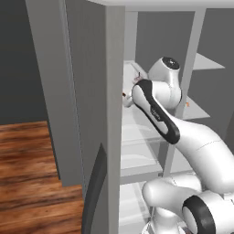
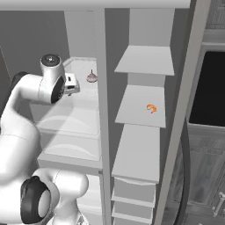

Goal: There's a chicken drumstick in the fridge that needs to be moved to the freezer for freezing. Pick up the chicken drumstick from the fridge, place it on any shelf in the freezer, and close the fridge and freezer doors when done.

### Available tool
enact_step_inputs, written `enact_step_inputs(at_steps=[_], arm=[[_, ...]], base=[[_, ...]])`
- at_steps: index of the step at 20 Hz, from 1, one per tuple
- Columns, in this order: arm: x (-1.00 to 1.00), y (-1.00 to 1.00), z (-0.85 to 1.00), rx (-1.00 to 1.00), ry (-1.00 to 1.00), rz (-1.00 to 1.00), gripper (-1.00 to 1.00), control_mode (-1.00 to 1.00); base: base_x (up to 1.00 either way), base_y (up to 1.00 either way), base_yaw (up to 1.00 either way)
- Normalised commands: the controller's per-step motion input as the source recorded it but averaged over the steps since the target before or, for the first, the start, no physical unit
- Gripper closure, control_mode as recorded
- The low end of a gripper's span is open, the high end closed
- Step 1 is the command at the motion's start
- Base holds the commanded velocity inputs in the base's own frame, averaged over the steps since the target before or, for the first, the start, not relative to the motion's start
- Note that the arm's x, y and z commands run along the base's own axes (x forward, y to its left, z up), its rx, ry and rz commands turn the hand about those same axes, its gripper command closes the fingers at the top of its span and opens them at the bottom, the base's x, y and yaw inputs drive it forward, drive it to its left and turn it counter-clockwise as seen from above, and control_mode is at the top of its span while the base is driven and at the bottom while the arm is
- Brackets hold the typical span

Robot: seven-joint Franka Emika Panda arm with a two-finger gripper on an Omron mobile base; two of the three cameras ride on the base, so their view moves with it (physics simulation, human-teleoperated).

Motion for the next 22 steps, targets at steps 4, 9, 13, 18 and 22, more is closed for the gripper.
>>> enact_step_inputs(at_steps=[4, 9, 13, 18, 22], arm=[[0.61, 0.1, 0.0, 0.0, 0.0, 0.0, -1.0, -1.0], [0.59, 0.19, 0.0, 0.0, 0.0, 0.0, -1.0, -1.0], [0.53, 0.26, -0.07, 0.0, 0.0, 0.0, -1.0, -1.0], [0.49, 0.16, -0.13, 0.0, 0.0, 0.0, -1.0, -1.0], [0.48, 0.01, -0.23, 0.0, 0.0, 0.0, -1.0, -1.0]], base=[[0.0, 0.0, 0.0], [0.0, 0.0, 0.0], [0.0, 0.0, 0.0], [0.0, 0.0, 0.0], [0.0, 0.0, 0.0]])
